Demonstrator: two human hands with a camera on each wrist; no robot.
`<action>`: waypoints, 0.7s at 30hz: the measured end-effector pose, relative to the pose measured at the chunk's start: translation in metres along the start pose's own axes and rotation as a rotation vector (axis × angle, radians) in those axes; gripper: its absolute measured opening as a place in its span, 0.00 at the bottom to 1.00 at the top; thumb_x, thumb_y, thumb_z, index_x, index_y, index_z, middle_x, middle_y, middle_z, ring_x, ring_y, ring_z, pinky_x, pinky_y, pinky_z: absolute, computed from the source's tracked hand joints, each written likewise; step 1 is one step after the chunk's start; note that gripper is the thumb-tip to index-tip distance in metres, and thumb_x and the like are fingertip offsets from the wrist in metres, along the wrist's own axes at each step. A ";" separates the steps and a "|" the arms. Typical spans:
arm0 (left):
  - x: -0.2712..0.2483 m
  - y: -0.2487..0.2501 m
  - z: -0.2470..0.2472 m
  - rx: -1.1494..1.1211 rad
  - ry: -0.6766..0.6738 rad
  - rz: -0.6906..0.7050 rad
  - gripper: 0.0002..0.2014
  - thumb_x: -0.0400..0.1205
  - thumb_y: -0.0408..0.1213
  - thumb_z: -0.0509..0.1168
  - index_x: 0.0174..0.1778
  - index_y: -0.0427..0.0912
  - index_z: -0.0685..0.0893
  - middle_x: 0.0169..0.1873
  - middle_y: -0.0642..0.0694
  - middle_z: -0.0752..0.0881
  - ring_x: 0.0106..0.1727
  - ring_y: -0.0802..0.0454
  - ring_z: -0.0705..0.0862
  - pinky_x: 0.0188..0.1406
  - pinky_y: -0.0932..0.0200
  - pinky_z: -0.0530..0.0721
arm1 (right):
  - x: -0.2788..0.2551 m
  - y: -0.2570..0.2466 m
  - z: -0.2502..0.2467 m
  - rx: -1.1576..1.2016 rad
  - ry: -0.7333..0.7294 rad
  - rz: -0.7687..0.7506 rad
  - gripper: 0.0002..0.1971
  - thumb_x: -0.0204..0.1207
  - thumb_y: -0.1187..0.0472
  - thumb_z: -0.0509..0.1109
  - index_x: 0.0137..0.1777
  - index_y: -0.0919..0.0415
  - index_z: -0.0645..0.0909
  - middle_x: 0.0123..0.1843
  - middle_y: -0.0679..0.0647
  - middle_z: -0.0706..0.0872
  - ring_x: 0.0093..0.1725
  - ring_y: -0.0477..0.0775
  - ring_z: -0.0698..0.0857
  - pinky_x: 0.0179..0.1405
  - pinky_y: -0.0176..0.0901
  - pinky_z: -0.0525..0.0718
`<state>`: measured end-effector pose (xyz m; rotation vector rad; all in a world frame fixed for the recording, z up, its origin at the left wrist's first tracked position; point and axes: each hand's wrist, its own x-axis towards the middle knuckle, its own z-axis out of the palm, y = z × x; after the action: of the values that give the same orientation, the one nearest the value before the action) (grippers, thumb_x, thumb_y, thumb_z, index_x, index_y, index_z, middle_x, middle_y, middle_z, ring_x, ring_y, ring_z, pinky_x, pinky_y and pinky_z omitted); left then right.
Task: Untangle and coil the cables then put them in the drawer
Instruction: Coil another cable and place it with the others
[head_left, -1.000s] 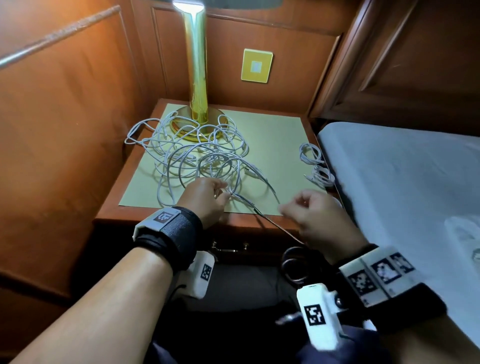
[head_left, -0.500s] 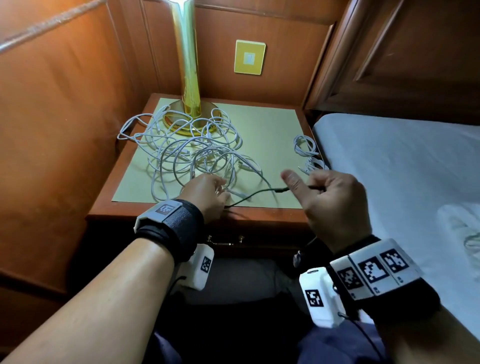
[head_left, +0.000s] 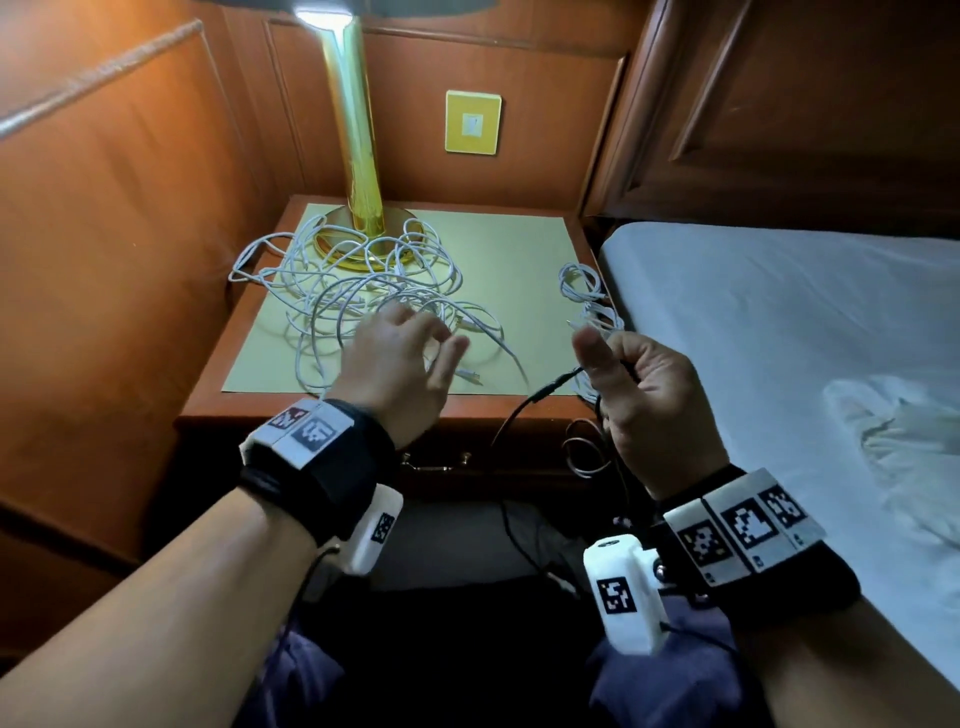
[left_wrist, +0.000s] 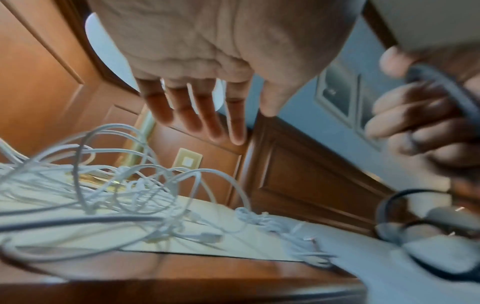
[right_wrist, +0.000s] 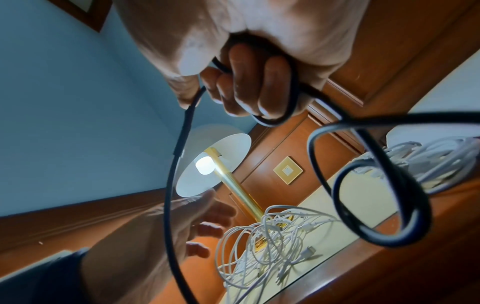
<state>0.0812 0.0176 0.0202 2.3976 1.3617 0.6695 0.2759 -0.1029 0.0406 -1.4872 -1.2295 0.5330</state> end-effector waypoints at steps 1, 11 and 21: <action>-0.014 0.008 -0.006 -0.169 -0.086 0.071 0.27 0.85 0.62 0.52 0.52 0.43 0.87 0.49 0.46 0.86 0.54 0.45 0.82 0.52 0.50 0.81 | -0.005 0.000 0.000 0.042 -0.021 0.023 0.31 0.74 0.32 0.68 0.29 0.58 0.64 0.23 0.49 0.64 0.23 0.50 0.64 0.24 0.44 0.67; -0.127 0.047 -0.029 -0.948 -0.339 -0.119 0.10 0.87 0.31 0.64 0.44 0.31 0.87 0.26 0.46 0.83 0.16 0.58 0.71 0.12 0.68 0.67 | -0.065 0.005 0.011 -0.122 -0.092 0.129 0.17 0.76 0.35 0.70 0.41 0.48 0.78 0.46 0.52 0.82 0.37 0.47 0.83 0.38 0.49 0.85; -0.146 0.065 -0.033 -1.454 -0.112 -0.433 0.12 0.91 0.34 0.54 0.47 0.32 0.78 0.29 0.41 0.86 0.24 0.53 0.83 0.21 0.65 0.80 | -0.140 -0.013 0.017 0.085 -0.726 0.333 0.21 0.89 0.54 0.60 0.54 0.72 0.86 0.50 0.61 0.92 0.47 0.43 0.89 0.45 0.27 0.79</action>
<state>0.0462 -0.1401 0.0426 0.9338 0.7625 0.9016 0.2061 -0.2210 0.0081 -1.4793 -1.4725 1.4208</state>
